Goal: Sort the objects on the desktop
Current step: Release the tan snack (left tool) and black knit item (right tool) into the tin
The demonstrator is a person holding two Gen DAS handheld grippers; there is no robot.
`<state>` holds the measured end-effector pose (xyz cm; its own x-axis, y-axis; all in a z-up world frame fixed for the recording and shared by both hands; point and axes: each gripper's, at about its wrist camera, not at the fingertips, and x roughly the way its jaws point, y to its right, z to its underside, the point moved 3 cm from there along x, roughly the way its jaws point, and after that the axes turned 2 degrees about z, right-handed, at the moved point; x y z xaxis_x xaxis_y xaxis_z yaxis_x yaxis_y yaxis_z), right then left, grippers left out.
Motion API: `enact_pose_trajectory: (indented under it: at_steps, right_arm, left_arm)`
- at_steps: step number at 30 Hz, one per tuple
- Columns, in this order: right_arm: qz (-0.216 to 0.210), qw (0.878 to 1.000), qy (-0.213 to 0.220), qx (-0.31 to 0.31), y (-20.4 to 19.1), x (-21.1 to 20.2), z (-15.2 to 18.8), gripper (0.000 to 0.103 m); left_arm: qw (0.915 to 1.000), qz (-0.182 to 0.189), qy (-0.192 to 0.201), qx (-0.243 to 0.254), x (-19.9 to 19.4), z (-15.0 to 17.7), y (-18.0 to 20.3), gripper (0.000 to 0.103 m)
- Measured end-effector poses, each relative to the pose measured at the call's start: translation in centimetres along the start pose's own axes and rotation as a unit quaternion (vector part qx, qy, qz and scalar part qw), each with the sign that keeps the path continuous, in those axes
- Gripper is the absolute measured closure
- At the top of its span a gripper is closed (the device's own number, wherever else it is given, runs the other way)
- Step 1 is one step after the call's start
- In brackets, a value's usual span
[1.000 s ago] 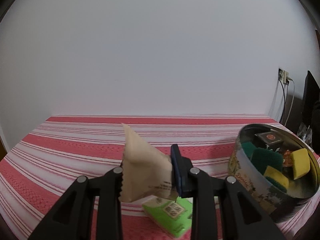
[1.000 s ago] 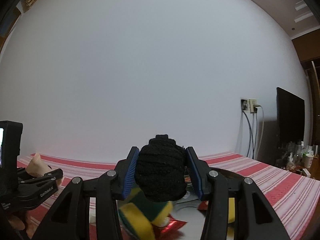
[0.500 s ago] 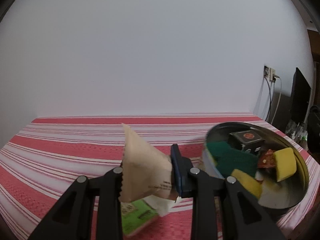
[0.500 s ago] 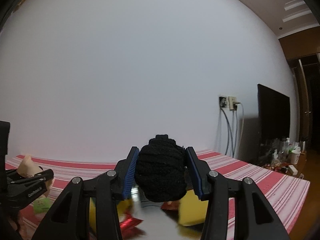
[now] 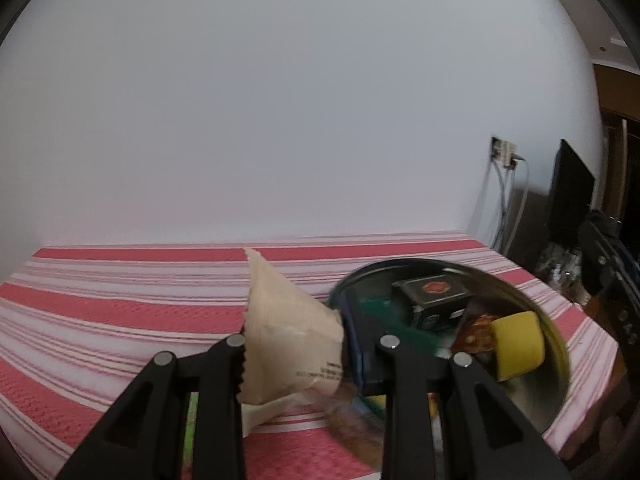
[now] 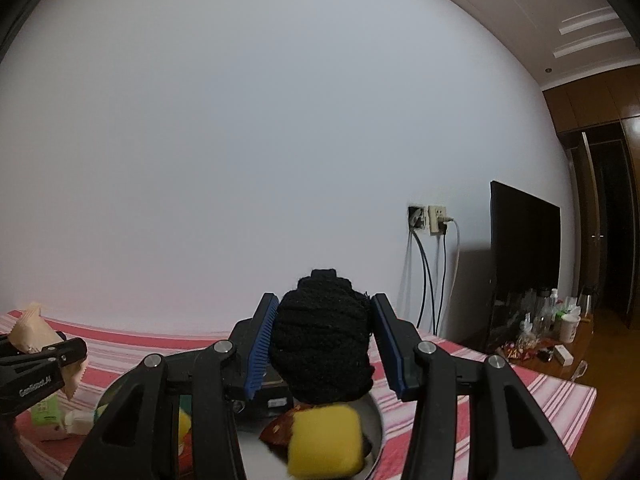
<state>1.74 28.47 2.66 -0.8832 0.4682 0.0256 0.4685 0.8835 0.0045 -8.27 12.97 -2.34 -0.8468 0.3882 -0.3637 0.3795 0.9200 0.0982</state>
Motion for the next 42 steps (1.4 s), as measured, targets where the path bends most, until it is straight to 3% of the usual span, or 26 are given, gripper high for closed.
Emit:
enact_pose_trajectory:
  at_steps: [5, 12, 22, 26, 27, 28, 29, 30, 32, 42]
  right_arm:
    - [-0.005, 1.0, -0.016, -0.007, 0.7, 1.9, -0.8, 0.053]
    - [-0.038, 0.997, -0.073, -0.006, 0.9, 5.0, -0.8, 0.053]
    - [-0.092, 0.981, -0.169, 0.023, 0.8, 9.0, 0.6, 0.053]
    - [-0.12, 0.967, -0.222, 0.031, 0.6, 10.6, 1.6, 0.05]
    - [-0.118, 0.965, -0.231, 0.034, 0.7, 10.7, 1.8, 0.04]
    - [-0.115, 0.965, -0.234, 0.038, 0.9, 10.7, 1.8, 0.032]
    - [-0.111, 0.966, -0.23, 0.046, 1.3, 10.5, 1.8, 0.019]
    - [-0.108, 0.968, -0.217, 0.059, 1.8, 10.0, 1.6, 0.016]
    - [-0.104, 0.972, -0.197, 0.074, 2.5, 9.5, 1.2, 0.016]
    - [-0.097, 0.978, -0.162, 0.09, 2.5, 7.9, 0.1, 0.016]
  left_arm:
    - [0.9996, 0.022, 0.001, 0.019, 0.3, -0.6, 2.8, 0.076]
    - [0.9987, 0.033, -0.016, 0.036, 1.1, -0.6, 6.3, 0.076]
    - [0.9978, 0.022, -0.054, 0.03, 2.9, -0.2, 8.2, 0.076]
    - [0.9956, 0.023, -0.075, 0.051, 3.7, 0.0, 9.4, 0.074]
    - [0.9953, 0.019, -0.078, 0.055, 3.8, 0.1, 9.6, 0.065]
    - [0.9946, 0.011, -0.083, 0.061, 4.0, 0.3, 9.8, 0.042]
    - [0.9946, 0.008, -0.085, 0.06, 4.0, 0.3, 9.8, 0.03]
    - [0.995, 0.006, -0.08, 0.058, 3.7, 0.2, 9.7, 0.018]
    - [0.9964, 0.001, -0.065, 0.055, 3.1, -0.1, 9.6, 0.016]
    - [0.9972, -0.007, -0.062, 0.042, 2.3, -0.5, 8.5, 0.013]
